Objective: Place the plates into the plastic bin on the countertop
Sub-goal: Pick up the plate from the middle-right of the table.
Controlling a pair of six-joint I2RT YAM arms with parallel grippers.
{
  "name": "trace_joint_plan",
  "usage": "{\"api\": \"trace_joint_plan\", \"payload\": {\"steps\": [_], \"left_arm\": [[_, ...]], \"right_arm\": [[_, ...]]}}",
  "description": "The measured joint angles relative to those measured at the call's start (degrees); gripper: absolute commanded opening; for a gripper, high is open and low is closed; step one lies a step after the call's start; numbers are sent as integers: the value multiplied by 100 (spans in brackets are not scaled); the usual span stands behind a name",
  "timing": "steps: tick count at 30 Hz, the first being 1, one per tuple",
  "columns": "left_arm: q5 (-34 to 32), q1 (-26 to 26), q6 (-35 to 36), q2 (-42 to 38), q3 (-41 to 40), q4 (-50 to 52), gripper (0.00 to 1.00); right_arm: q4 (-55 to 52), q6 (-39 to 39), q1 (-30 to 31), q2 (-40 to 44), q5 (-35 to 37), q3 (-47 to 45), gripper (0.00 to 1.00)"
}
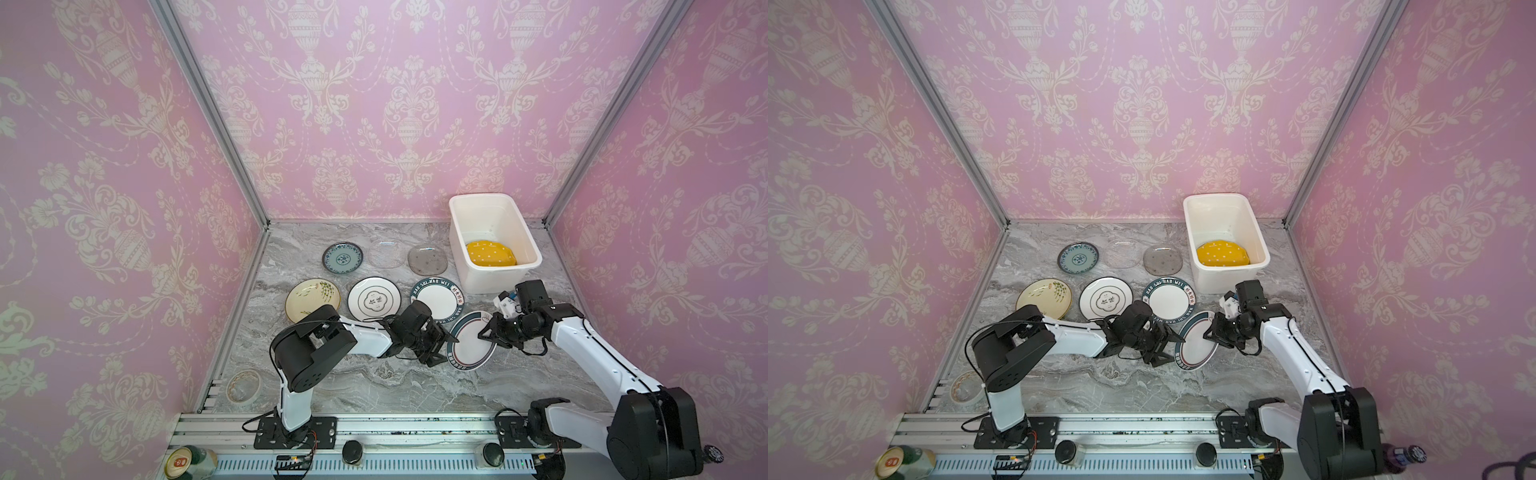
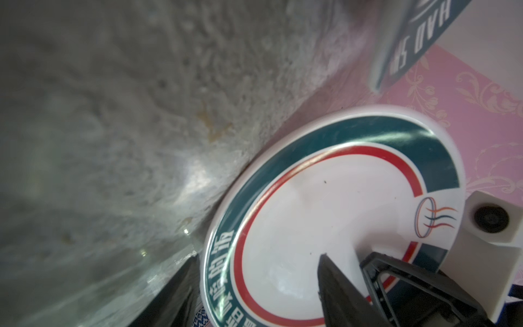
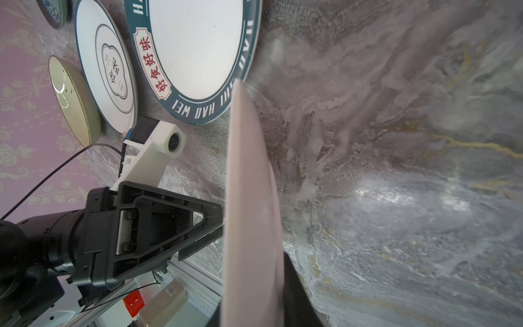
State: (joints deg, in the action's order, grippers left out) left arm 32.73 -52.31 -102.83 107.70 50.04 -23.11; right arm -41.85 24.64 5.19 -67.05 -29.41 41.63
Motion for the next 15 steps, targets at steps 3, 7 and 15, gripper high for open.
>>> {"api": "trace_joint_plan", "payload": {"steps": [3, 7, 15], "left_arm": [[0, -2, -17, 0, 0, -52, 68], [-2, -2, -9, -2, 7, -120, 69], [-33, 24, 730, -568, 540, 723, 71]], "right_arm": [[-111, 33, 7, 79, 94, 4, 7], [-348, 66, 20, 236, 184, 105, 0], [-1021, 232, 20, 887, 295, 1051, 0]]}}
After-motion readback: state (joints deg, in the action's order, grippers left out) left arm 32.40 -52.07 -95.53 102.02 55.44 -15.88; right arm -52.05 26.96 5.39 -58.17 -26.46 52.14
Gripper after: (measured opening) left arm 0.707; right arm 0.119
